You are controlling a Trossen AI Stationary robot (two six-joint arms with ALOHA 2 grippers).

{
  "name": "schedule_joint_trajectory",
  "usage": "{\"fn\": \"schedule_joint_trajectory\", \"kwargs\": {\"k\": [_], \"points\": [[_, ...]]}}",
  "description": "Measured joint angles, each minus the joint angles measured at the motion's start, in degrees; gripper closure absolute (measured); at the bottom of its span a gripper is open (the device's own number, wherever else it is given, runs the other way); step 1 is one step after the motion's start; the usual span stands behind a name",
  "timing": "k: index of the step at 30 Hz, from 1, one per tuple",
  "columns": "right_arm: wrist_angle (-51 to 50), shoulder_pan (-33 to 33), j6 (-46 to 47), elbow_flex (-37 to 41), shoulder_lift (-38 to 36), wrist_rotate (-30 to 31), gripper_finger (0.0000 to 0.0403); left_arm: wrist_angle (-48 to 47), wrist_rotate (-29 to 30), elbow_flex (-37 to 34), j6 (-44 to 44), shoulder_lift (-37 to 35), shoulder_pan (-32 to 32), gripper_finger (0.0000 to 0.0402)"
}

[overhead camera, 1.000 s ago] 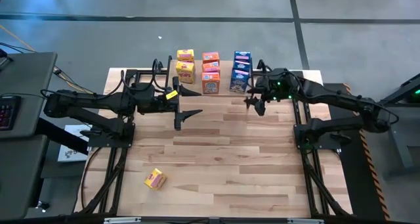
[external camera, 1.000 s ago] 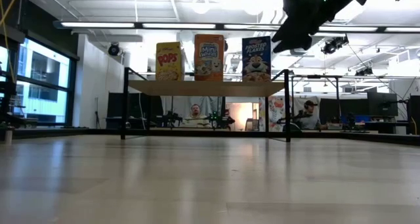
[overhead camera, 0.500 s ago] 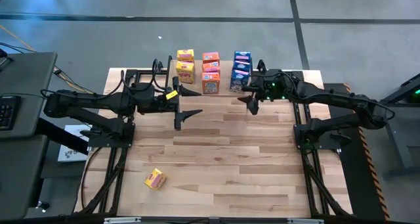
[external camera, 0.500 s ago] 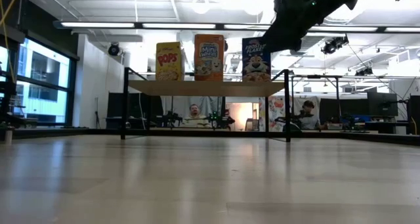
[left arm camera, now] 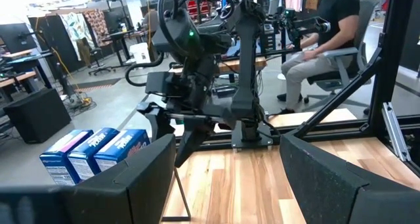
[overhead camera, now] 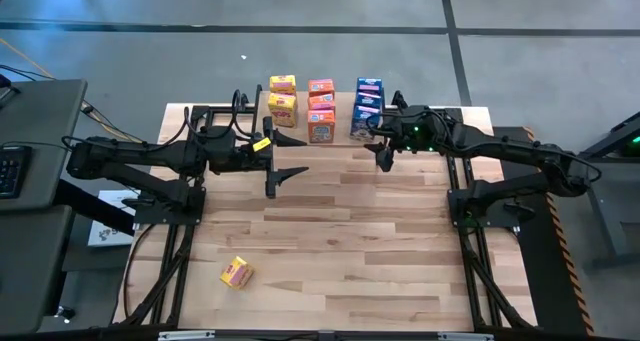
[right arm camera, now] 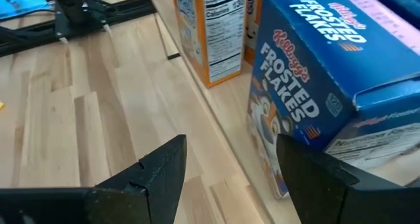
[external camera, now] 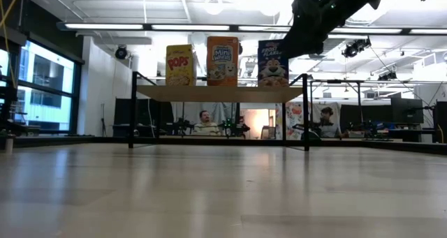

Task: Stack cereal on shelf
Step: Put the blue cereal box on the shelf aligned with the other blue cereal boxes, then put the yellow cereal box on the shelf aligned with the other yellow cereal boxes

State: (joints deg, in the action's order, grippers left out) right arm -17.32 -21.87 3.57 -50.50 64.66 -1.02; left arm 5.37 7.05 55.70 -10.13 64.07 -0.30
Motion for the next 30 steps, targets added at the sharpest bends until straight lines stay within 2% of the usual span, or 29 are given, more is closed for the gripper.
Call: {"fn": "schedule_joint_trajectory", "kwargs": {"k": [8, 14, 25, 30], "points": [[0.0, 0.0, 0.1, 0.0, 0.0, 2.3, 0.0173, 0.0, 0.0, 0.0, 0.0, 0.0, 0.0, 0.0135], [-0.1, 0.7, 0.7, 0.0, -0.1, 0.6, 0.0173, 0.0, 0.0, 0.0, 0.0, 0.0, 0.0, 0.0135], [-1.7, 6.3, 1.5, 0.0, -3.7, 0.6, 0.0173, 0.0, 0.0, 0.0, 0.0, 0.0, 0.0, 0.0135], [-1.7, 9.1, 1.4, 0.0, -6.3, 2.4, 0.0173, 0.0, 0.0, 0.0, 0.0, 0.0, 0.0, 0.0135]]}}
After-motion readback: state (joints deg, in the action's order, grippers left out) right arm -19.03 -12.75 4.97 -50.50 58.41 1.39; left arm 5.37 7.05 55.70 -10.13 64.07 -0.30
